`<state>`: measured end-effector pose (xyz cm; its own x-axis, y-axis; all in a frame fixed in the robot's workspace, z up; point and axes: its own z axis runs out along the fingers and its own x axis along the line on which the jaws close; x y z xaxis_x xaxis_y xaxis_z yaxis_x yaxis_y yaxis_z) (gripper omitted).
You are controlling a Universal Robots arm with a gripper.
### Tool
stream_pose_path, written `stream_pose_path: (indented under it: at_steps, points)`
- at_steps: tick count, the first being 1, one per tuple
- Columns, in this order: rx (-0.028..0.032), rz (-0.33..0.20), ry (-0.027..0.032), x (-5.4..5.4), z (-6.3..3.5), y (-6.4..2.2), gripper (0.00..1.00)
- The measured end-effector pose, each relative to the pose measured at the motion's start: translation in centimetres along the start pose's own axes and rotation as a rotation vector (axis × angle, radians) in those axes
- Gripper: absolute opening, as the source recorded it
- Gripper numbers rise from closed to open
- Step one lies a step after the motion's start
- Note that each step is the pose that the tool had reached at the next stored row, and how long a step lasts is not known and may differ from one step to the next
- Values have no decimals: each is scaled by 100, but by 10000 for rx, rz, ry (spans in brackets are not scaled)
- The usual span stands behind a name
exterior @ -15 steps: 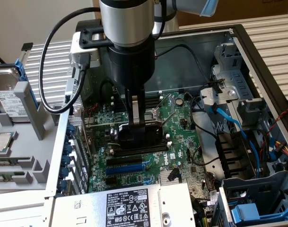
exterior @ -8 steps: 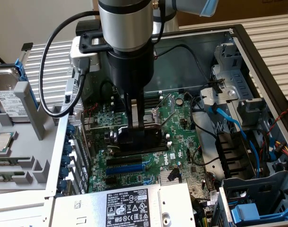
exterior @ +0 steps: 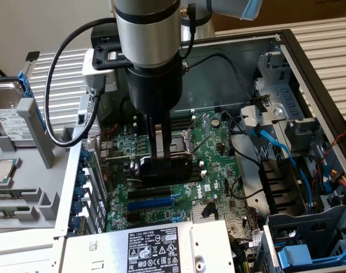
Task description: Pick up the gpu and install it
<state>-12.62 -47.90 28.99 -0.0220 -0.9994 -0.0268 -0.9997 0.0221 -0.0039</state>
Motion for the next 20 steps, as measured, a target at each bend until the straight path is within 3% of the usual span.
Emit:
stream_pose_path:
  at_steps: [2, 5, 9, 14, 17, 20]
  points:
    - [31, -2, -1, 2, 6, 9, 27]
    - [160, -5, -2, 3, 8, 9, 27]
    - [226, -7, -6, 6, 19, 11, 27]
    - [235, -4, -41, 27, 25, 11, 27]
    - [234, -2, -119, 29, 29, 11, 27]
    - [234, 0, -151, 29, 33, 14, 27]
